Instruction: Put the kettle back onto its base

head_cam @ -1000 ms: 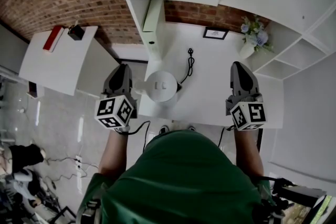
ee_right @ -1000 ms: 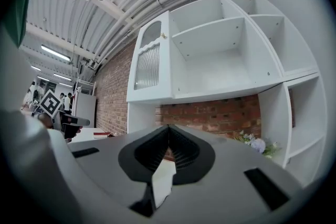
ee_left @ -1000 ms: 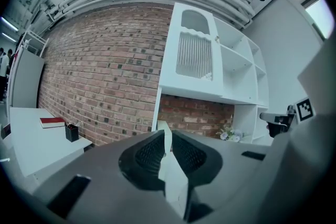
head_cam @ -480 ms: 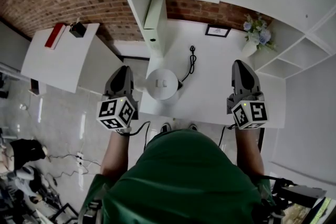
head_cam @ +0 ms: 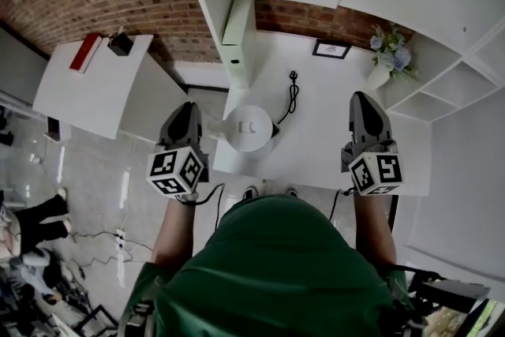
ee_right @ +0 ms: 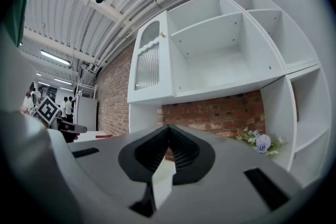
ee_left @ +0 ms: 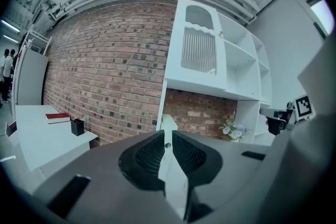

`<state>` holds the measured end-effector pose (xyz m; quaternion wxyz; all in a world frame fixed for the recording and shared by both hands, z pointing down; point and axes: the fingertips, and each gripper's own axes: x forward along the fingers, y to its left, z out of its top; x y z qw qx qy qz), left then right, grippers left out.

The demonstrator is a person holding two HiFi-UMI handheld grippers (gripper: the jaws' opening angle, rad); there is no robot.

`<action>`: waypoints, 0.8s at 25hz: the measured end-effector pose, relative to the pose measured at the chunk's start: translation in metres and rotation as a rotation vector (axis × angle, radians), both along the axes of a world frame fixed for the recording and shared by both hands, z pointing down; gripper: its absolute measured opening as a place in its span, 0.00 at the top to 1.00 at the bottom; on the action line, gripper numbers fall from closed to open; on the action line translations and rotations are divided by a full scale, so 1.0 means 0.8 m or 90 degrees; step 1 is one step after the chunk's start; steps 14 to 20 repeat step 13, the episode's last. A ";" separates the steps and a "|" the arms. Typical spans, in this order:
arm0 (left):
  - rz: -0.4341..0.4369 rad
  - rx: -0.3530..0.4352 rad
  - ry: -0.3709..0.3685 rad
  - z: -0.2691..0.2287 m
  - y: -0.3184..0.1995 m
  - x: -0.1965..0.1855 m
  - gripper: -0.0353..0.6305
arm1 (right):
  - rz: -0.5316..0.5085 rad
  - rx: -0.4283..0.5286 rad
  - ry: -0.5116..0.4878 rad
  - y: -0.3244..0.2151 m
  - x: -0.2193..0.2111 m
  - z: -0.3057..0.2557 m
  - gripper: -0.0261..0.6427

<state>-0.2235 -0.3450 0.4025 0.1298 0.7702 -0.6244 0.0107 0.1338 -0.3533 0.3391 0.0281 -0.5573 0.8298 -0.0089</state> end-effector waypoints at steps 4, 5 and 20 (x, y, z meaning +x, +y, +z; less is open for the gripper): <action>0.000 0.000 0.016 0.002 -0.004 -0.001 0.86 | 0.004 -0.002 0.005 -0.002 -0.001 -0.001 0.93; 0.001 0.002 0.017 0.001 -0.006 0.000 0.86 | 0.006 -0.003 0.006 -0.002 -0.001 0.000 0.93; 0.011 0.010 0.015 0.004 -0.003 -0.006 0.86 | 0.008 -0.001 0.011 0.000 -0.011 -0.001 0.93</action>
